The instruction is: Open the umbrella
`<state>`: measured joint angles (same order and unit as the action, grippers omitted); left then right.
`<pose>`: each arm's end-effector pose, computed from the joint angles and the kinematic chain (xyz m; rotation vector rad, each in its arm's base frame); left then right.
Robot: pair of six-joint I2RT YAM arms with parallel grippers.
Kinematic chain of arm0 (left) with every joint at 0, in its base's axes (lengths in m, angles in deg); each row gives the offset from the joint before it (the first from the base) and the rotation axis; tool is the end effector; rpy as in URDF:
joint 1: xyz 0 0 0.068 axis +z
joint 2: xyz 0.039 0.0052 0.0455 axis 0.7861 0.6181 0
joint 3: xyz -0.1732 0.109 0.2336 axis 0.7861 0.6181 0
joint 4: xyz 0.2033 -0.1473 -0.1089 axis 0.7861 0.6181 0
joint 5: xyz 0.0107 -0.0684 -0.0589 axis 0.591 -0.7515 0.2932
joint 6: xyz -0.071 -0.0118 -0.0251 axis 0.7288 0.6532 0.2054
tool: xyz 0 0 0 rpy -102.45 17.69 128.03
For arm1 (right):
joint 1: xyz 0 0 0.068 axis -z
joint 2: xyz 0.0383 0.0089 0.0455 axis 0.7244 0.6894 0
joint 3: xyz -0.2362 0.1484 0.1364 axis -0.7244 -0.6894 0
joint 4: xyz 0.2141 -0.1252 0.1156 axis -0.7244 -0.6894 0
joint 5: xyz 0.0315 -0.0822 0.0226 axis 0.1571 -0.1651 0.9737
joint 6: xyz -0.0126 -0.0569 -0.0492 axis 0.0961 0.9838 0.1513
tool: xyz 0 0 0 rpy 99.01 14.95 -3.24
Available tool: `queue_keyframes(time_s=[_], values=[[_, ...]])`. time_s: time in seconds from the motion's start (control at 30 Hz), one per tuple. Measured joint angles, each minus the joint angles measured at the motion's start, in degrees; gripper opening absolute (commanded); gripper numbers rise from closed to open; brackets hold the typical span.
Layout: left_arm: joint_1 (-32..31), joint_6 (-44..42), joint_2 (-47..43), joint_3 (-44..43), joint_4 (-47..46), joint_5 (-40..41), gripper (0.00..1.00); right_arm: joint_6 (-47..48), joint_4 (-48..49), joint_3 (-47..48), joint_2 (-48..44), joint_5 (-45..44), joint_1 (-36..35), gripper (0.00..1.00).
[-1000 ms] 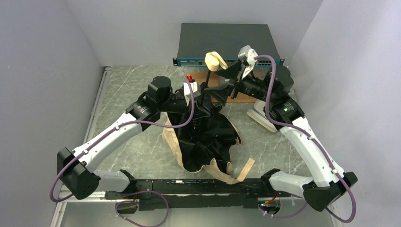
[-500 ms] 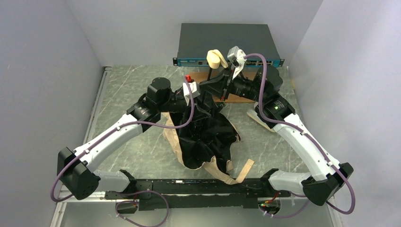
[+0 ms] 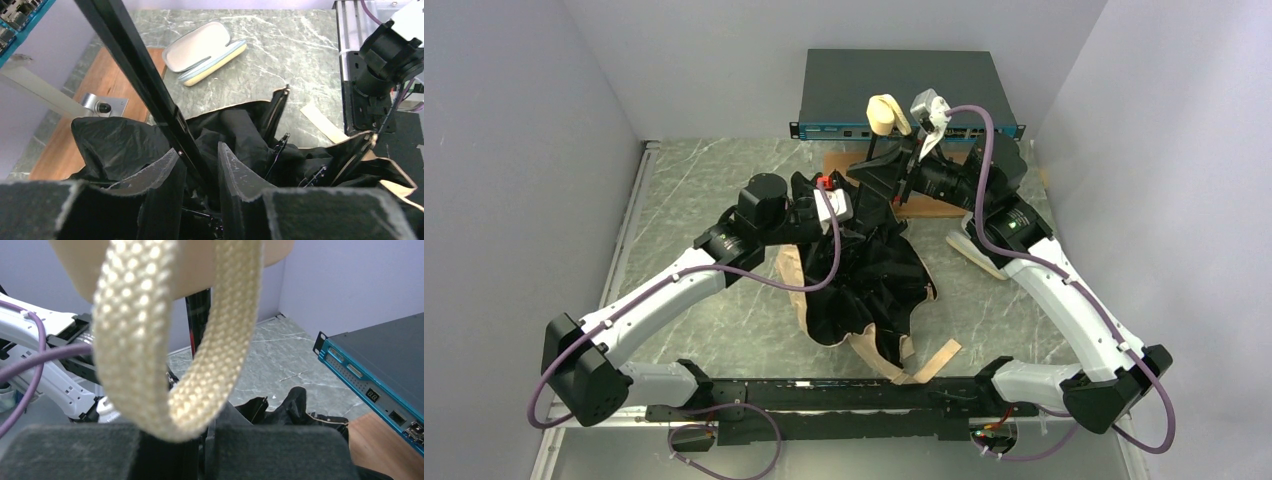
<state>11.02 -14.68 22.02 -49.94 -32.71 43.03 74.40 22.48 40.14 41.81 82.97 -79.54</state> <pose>0.2164 -0.2353 0.3920 1.2263 1.3556 -0.8528 0.2120 0.1821 0.5209 -0.7969 1.3296 1.0410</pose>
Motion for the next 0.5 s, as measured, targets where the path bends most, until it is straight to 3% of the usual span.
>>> queue_keyframes(time_s=[0.23,0.5], values=[[2.6,-0.1,-1.2,6.6,-6.5,0.2,0.34,1.9,-3.9,3.5,0.6,-1.3,0.0,0.00],[4.4,-1.8,-0.9,6.8,-7.3,-1.2,0.38,2.0,-7.8,8.4,3.7,-1.7,0.0,0.00]])
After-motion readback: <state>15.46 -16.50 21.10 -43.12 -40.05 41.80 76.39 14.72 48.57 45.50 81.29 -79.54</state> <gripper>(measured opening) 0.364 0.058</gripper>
